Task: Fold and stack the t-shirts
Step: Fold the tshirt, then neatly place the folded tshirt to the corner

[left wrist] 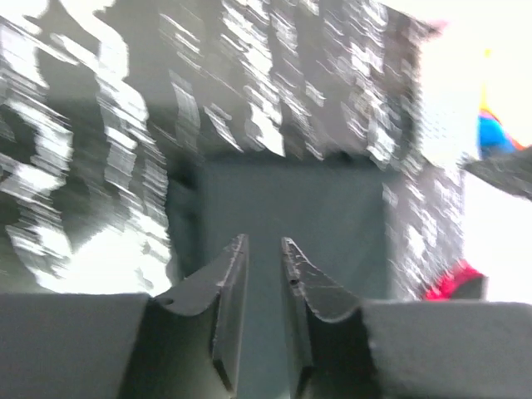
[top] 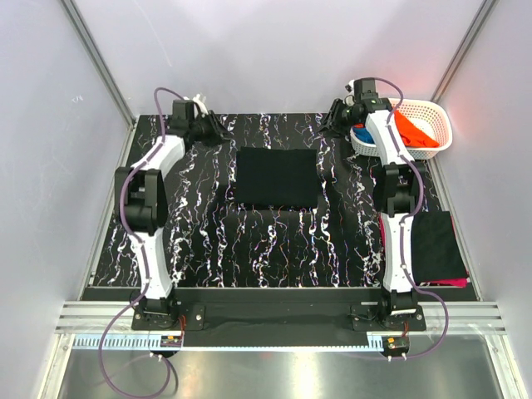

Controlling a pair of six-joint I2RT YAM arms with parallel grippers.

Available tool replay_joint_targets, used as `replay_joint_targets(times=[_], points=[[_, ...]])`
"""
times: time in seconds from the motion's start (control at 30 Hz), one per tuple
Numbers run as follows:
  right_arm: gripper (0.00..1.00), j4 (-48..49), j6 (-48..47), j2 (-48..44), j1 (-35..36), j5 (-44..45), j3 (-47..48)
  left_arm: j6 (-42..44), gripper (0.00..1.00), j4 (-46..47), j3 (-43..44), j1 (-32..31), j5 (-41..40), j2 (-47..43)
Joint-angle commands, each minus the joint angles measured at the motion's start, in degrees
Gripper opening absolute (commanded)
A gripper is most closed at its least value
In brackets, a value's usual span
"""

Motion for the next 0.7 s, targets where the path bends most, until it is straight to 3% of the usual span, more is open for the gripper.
replay_joint_targets(times=[0.0, 0.03, 0.17, 0.33, 0.67], points=[[0.40, 0.28, 1.77, -3.35, 0.83, -6.31, -0.91, -7.91, 0.24, 13.54, -10.66, -3.35, 9.91, -7.32], [0.32, 0.37, 1.60, -2.99, 1.44, -6.76, -0.91, -8.63, 0.22, 16.61, -14.95, -4.05, 10.27, -8.12], [0.19, 1.07, 1.86, -0.45, 2.24, -6.68, -1.44, -7.76, 0.17, 16.81, -22.44, -7.57, 10.45, -11.46], [0.14, 2.22, 2.56, 2.71, 2.32, -7.29, 0.13, -3.46, 0.13, 14.28, -29.57, -7.84, 8.96, -15.06], [0.10, 3.97, 3.26, 4.39, 2.59, -5.10, -3.29, 1.11, 0.08, 9.61, -34.50, -7.75, 5.61, -16.04]])
